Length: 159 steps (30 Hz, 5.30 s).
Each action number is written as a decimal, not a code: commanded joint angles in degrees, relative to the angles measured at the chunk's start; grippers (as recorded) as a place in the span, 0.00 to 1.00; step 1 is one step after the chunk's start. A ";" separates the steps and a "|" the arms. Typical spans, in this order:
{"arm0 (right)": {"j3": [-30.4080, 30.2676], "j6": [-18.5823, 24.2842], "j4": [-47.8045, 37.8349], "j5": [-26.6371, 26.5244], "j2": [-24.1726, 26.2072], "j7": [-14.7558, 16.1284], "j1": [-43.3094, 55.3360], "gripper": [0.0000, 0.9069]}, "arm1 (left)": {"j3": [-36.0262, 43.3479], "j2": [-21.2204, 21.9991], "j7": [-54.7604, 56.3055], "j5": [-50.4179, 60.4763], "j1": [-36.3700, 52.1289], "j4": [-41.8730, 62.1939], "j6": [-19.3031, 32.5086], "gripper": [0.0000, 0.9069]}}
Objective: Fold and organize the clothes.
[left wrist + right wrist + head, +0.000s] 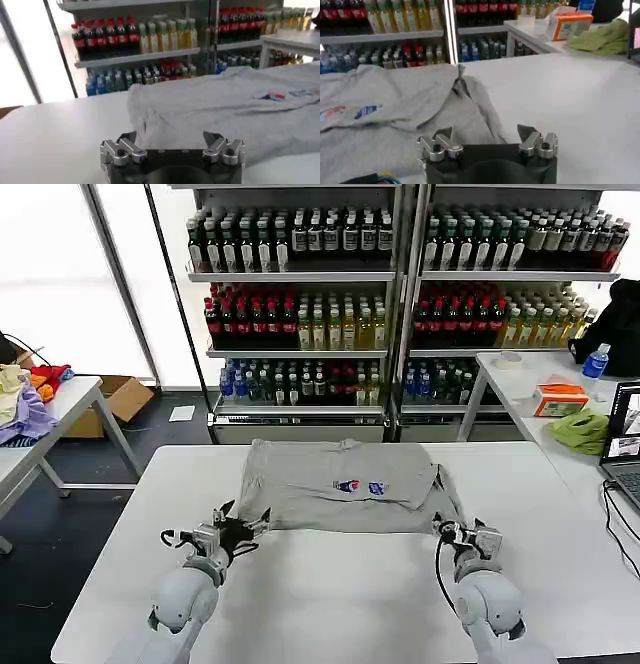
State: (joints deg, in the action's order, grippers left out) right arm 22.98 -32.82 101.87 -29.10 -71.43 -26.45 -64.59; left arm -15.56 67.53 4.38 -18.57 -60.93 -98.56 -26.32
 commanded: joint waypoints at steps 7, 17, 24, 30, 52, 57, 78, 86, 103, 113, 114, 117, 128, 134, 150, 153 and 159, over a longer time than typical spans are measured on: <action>0.13 0.84 -2.82 1.08 0.07 0.25 -1.26 0.00 | 1.73 -0.90 0.09 0.17 -1.75 1.31 -1.26 0.01; -0.10 1.07 0.69 1.65 0.15 0.98 -3.97 0.00 | 1.77 -1.05 -0.09 0.21 -2.97 0.72 -1.33 0.01; 0.11 1.19 8.27 1.53 0.22 1.10 -8.39 0.00 | 0.58 -2.02 0.81 0.13 -6.54 -4.67 0.10 0.01; 0.15 0.04 18.12 1.58 0.02 -1.25 -13.54 0.00 | -0.63 -4.67 1.82 -0.29 -11.72 -13.64 -0.05 0.01; 1.14 0.94 38.30 8.24 4.06 -12.79 -45.71 1.00 | -9.29 -11.54 6.19 2.07 -42.37 -36.10 -2.40 0.00; -0.29 0.38 37.58 9.47 3.57 -13.01 -47.87 1.00 | -8.04 -9.75 5.77 3.96 -43.84 -35.78 -2.87 1.00; 11.77 -0.25 37.33 7.10 2.78 -3.41 -23.88 1.00 | -8.68 -6.53 3.97 -4.76 -22.86 -33.26 2.42 1.00; 7.33 4.78 11.98 4.12 9.06 11.73 -0.57 1.00 | -0.10 -9.07 -2.75 -10.67 2.36 -11.19 3.44 1.00; -10.44 2.12 -18.48 3.19 6.89 16.21 24.61 1.00 | 10.85 -6.46 -4.97 -10.68 20.76 10.89 -2.96 1.00; -15.43 2.03 -28.85 2.19 4.73 17.94 32.17 1.00 | 12.47 -6.14 -4.65 -10.79 22.14 14.77 -4.58 1.00; -15.36 2.06 -29.54 1.72 4.54 18.05 32.53 1.00 | 12.34 -6.18 -4.58 -10.80 22.02 14.79 -4.71 1.00; -15.15 2.20 -31.45 1.66 3.77 18.16 33.23 1.00 | 11.94 -6.57 -4.54 -10.89 21.20 14.66 -4.82 1.00; -12.94 1.35 -32.42 1.53 2.29 18.03 30.49 1.00 | 10.39 -6.71 -4.46 -10.59 17.60 12.31 -5.17 1.00; -12.91 1.73 -33.64 1.69 1.26 18.09 30.57 1.00 | 9.58 -6.61 -4.77 -10.44 17.45 14.18 -4.88 1.00; -12.18 1.47 -34.00 1.31 0.66 17.78 28.13 0.09 | 9.11 -5.92 -4.62 -10.04 14.94 15.87 -5.74 0.00; -11.81 1.39 -32.63 1.09 0.76 17.20 26.66 0.00 | 8.83 -5.84 -4.58 -10.02 13.72 15.70 -5.78 0.00; -11.11 1.05 -30.39 1.24 1.01 16.47 24.13 0.00 | 8.55 -5.50 -4.60 -10.03 11.89 14.06 -5.78 0.00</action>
State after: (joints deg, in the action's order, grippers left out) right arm 11.90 -31.14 70.22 -27.62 -70.18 -9.60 -37.94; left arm -7.16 61.72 -0.23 -28.71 -46.32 -83.85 -31.43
